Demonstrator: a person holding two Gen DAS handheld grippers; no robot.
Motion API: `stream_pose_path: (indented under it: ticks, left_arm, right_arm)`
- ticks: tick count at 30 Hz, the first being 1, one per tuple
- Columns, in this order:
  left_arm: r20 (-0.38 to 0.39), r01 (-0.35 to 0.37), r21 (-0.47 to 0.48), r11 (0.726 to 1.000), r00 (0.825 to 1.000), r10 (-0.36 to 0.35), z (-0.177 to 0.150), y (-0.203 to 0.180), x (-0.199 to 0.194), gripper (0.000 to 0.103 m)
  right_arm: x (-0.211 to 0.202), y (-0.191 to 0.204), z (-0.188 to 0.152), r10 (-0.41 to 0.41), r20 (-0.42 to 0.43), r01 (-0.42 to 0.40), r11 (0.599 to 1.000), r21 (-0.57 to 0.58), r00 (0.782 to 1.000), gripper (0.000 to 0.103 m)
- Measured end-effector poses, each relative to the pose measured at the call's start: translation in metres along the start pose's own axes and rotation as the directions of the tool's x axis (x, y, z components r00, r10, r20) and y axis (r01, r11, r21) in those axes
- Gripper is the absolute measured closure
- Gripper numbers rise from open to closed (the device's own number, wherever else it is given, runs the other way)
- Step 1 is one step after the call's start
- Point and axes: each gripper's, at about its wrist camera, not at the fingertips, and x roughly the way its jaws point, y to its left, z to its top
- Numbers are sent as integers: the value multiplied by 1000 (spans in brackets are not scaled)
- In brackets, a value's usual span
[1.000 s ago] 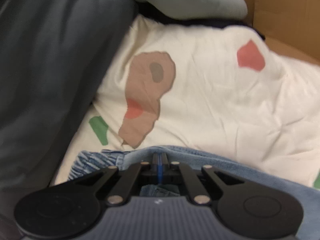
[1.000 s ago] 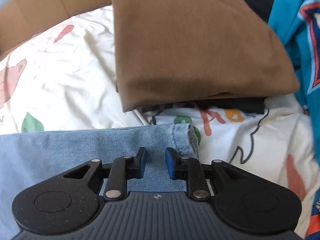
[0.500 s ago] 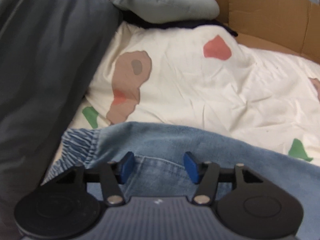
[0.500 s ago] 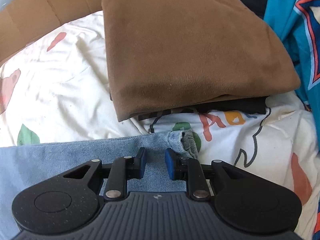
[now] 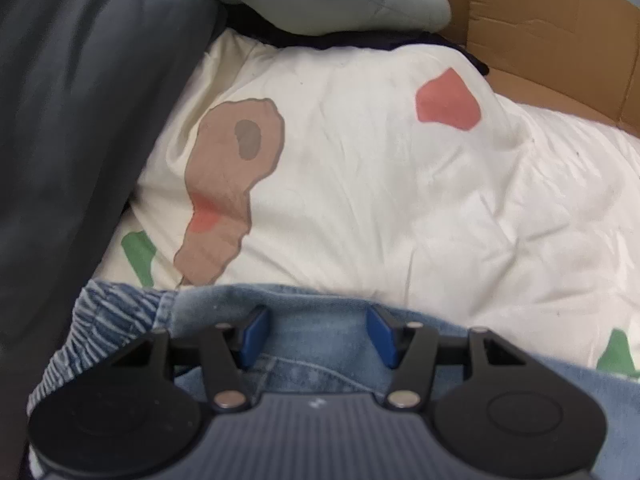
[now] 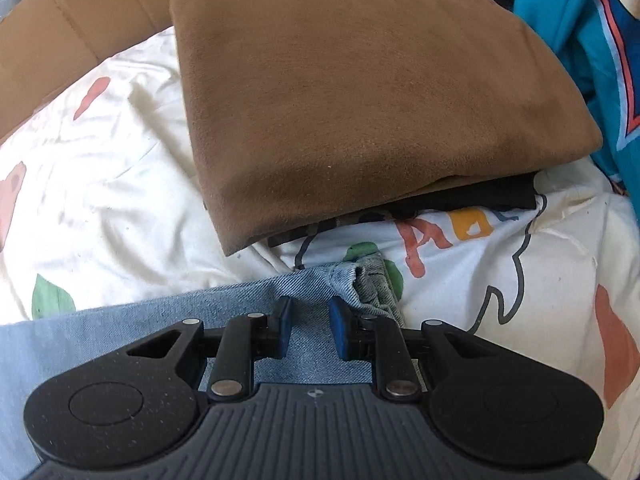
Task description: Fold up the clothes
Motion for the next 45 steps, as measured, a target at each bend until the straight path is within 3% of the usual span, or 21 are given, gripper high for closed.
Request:
stream_pose_path:
  ticks: [5,7,8,9,14,21,26,32,36,41,45]
  left_arm:
    - [-14,-23,15,1000,1000,24,7,-6,-1,46]
    - [-11,-5,7,1000,1000,5,8,-4,-10,55]
    - [-9,16,-7,1000,1000,-16,9,-2,-17,67]
    - [-5,33,-14,999,999,-33,10,1,-25,72]
    - [11,13,10,1000,1000,-13,4,17,-64,71]
    - [-65,-49,-23,999,997,48,-16,54,-84,78]
    - [-107,-67,-60,996,992,60,-33,65,-74,78]
    - [-169,-86,-26,996,982,80,-35,63,-31,79]
    - [-168,-90,-2,996,982,88,-30,64,-33,80]
    - [-119,-86,-16,996,989,83,-17,70,-61,81]
    - [-80,-106,2,994,991,106,-6,68,-60,81]
  right_arm:
    - [0,-1,1,2,-15,-2,1000,6,1000,77]
    - [-1,-2,2,7,-22,-7,1000,4,1000,77]
    - [-1,-2,2,9,-25,-9,1000,2,1000,77]
    - [-1,-3,2,12,-27,-12,1000,3,1000,77]
    - [-2,-5,0,21,-29,-21,1000,-2,999,77]
    - [-2,-4,3,25,-66,-26,999,-20,998,77]
    - [-3,-3,3,21,-78,-24,999,-35,997,77]
    - [-5,-1,2,17,-102,-23,999,-49,995,77]
    - [-8,-3,-1,23,-98,-27,999,-40,995,77]
    - [-12,-4,-4,30,-94,-33,999,-28,995,77]
    - [-15,-6,-7,36,-89,-38,999,-20,995,77]
